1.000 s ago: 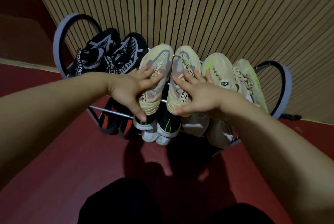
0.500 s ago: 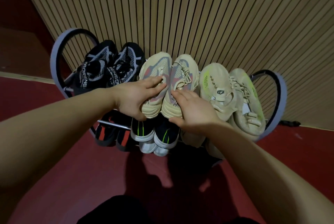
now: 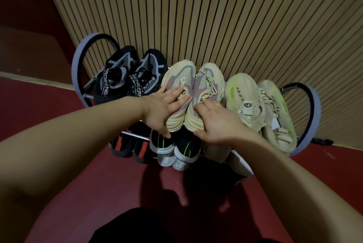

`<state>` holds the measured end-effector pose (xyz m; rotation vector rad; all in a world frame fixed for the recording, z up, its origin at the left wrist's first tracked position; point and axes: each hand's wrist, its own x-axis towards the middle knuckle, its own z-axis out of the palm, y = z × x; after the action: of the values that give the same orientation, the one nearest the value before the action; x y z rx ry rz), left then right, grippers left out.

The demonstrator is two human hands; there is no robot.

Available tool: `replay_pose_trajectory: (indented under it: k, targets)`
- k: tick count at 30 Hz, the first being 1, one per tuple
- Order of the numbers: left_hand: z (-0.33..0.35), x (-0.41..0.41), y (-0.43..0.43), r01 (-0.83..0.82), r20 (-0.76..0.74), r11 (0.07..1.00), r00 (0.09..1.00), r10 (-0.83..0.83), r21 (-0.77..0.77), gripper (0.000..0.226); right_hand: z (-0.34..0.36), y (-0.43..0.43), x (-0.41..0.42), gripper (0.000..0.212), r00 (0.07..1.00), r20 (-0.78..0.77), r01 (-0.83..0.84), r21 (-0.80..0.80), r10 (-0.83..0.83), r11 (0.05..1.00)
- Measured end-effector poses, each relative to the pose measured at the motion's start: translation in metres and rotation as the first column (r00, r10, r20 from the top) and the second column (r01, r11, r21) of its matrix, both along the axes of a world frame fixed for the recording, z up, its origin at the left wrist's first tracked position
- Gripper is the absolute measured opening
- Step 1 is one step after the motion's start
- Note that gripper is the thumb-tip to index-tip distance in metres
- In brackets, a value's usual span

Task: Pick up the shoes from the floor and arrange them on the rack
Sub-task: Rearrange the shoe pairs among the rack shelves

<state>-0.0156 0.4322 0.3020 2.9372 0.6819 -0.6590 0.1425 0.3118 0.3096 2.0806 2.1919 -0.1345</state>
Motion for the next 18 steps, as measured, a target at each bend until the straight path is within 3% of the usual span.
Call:
replay_pose_trajectory:
  k: [3, 6, 11, 15, 18]
  targets:
    - [0.004, -0.002, 0.000, -0.026, -0.002, 0.999, 1.000, 0.026, -0.040, 0.124, 0.008, 0.006, 0.004, 0.075, 1.000, -0.029, -0.009, -0.093, 0.007, 0.996]
    - [0.016, -0.005, -0.001, -0.067, 0.019, 0.994, 0.997, 0.069, -0.090, 0.107, 0.021, 0.018, 0.014, 0.075, 0.997, -0.031, 0.070, -0.146, -0.075, 0.987]
    - [0.022, -0.025, 0.012, -0.226, 0.202, 0.974, 0.953, 0.226, -0.025, 0.077, 0.022, 0.038, 0.003, 0.068, 0.986, -0.118, 0.098, -0.168, -0.119, 0.981]
    - [0.008, -0.052, 0.026, -0.317, 0.080, 0.927, 0.948, 0.307, 0.199, 0.071, 0.020, 0.055, -0.033, 0.062, 0.978, -0.183, 0.094, -0.050, -0.102, 0.994]
    - [0.007, -0.064, 0.033, -0.307, 0.035, 0.936, 0.951, 0.306, 0.171, 0.070, 0.013, 0.077, -0.065, 0.068, 0.998, -0.065, 0.015, -0.083, -0.021, 0.996]
